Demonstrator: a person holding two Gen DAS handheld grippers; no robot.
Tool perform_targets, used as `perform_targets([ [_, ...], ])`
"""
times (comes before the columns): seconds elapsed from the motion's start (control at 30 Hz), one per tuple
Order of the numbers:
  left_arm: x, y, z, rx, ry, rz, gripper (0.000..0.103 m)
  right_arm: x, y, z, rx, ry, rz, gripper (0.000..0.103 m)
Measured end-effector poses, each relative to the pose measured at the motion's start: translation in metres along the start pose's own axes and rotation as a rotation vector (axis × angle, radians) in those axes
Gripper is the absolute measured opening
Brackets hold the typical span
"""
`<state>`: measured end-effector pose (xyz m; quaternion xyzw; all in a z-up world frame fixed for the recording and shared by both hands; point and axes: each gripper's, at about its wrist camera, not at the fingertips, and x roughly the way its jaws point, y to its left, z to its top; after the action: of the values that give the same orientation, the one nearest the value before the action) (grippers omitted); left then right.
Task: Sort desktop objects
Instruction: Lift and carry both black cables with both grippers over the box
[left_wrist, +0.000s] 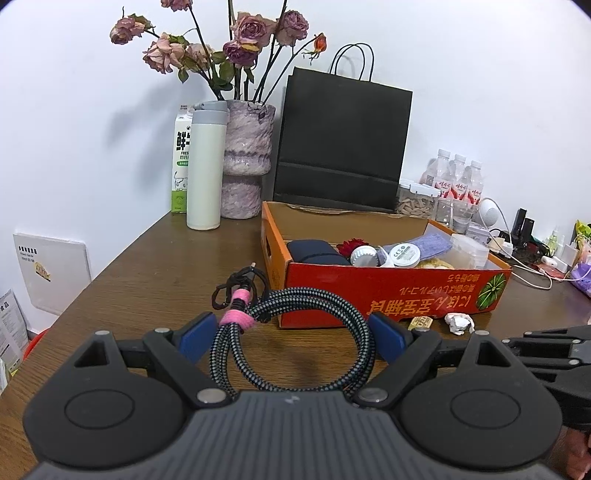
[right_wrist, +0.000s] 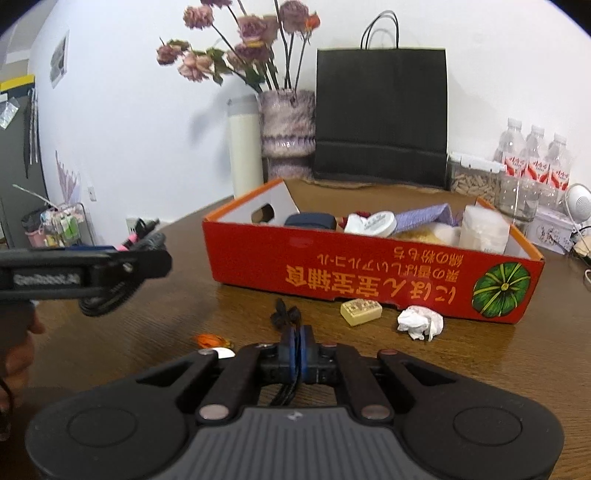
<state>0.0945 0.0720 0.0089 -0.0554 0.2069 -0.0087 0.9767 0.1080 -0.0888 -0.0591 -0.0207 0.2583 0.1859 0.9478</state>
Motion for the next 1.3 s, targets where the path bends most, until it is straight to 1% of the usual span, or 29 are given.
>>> perform_targets([
  [0.2, -0.011, -0.010, 0.006, -0.016, -0.032, -0.016, 0.090, -0.017, -0.001, 0.009, 0.001, -0.062, -0.005, 0.001],
  [0.4, -0.016, -0.024, 0.021, -0.015, -0.066, -0.047, 0.090, -0.033, -0.004, 0.028, -0.025, -0.126, -0.011, 0.001],
  [0.67, -0.015, -0.048, 0.061, 0.013, -0.157, -0.075, 0.090, -0.046, -0.016, 0.079, -0.052, -0.260, -0.037, 0.001],
  [0.83, -0.004, -0.056, 0.089, -0.008, -0.210, -0.086, 0.090, -0.042, -0.025, 0.120, -0.053, -0.347, -0.053, 0.001],
  [0.97, 0.012, -0.059, 0.108, -0.017, -0.249, -0.087, 0.090, -0.032, -0.035, 0.150, -0.044, -0.397, -0.060, 0.001],
  [1.03, 0.024, -0.060, 0.113, -0.026, -0.252, -0.085, 0.090, -0.024, -0.041, 0.163, -0.042, -0.415, -0.066, 0.002],
  [1.13, 0.050, -0.058, 0.116, -0.045, -0.228, -0.082, 0.090, -0.003, -0.054, 0.175, -0.022, -0.415, -0.074, 0.002],
  [1.2, 0.069, -0.058, 0.115, -0.044, -0.199, -0.072, 0.090, 0.016, -0.063, 0.177, -0.007, -0.398, -0.081, 0.002],
  [1.3, 0.104, -0.060, 0.110, -0.022, -0.140, -0.045, 0.090, 0.051, -0.082, 0.166, 0.030, -0.339, -0.083, 0.002],
])
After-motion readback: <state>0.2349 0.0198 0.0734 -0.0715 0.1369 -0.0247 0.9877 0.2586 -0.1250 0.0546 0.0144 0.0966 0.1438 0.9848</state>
